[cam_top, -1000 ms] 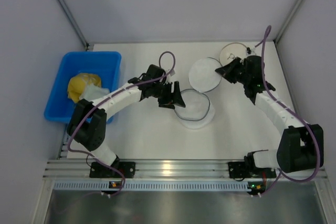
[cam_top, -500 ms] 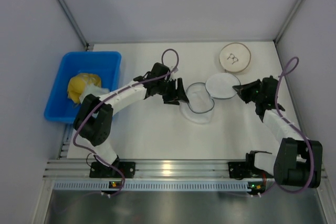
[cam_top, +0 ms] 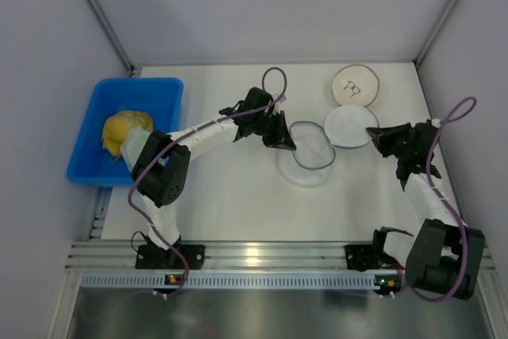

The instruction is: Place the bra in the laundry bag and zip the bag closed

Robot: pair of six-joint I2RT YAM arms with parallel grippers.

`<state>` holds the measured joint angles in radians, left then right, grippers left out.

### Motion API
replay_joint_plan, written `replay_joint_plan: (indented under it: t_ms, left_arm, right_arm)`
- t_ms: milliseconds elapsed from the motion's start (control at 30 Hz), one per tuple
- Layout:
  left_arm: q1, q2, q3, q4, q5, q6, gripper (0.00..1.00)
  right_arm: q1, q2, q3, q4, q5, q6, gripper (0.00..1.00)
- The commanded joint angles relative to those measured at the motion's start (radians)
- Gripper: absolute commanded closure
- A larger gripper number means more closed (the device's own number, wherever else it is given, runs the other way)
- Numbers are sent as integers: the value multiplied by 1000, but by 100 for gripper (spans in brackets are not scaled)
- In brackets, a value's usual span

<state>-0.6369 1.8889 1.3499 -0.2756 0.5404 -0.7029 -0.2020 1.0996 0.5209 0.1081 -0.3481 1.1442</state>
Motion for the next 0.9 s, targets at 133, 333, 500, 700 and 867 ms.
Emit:
replay_joint_plan:
  t_ms: [133, 333, 500, 700, 867]
  left_arm:
    - [2, 13, 129, 119, 162, 72, 100]
    - [26, 117, 133, 116, 196, 149, 96]
    - [48, 213, 192, 111, 228, 192, 89]
    - [54, 184, 218, 85, 210, 235, 74]
    - [57, 165, 207, 73, 201, 255, 65]
  right_arm:
    - [-235, -46, 28, 117, -123, -17, 100]
    - [-263, 52, -15, 211, -147, -80, 100]
    - [-272, 177, -47, 312, -172, -123, 100]
    - [-281, 168, -30, 262, -178, -152, 100]
    - [-356, 174, -9, 245, -193, -175, 100]
